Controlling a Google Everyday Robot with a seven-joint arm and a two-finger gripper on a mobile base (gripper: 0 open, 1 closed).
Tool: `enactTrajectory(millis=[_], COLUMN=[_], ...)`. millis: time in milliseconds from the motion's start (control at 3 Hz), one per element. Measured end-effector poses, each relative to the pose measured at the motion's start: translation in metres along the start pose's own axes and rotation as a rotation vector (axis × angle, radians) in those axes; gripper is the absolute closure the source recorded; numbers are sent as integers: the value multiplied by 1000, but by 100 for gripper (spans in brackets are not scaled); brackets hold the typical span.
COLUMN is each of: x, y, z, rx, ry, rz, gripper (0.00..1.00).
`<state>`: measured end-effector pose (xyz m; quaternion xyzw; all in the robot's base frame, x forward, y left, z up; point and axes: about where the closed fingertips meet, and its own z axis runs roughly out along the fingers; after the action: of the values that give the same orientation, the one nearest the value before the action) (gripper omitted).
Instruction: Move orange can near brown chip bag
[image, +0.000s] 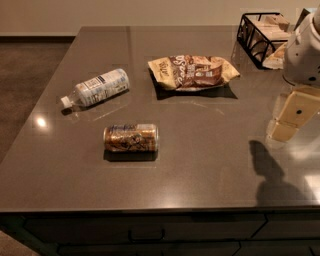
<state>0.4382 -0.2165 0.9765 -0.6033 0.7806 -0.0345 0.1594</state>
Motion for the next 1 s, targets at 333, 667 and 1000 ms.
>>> enactTrajectory(millis=[333,667,1000], x=[-1,-31,-75], y=[0,0,5], z=[-1,1,14], rx=[2,-3,-43], ry=[-2,-54,-136], rz=[0,-58,-137], gripper=[0,0,0])
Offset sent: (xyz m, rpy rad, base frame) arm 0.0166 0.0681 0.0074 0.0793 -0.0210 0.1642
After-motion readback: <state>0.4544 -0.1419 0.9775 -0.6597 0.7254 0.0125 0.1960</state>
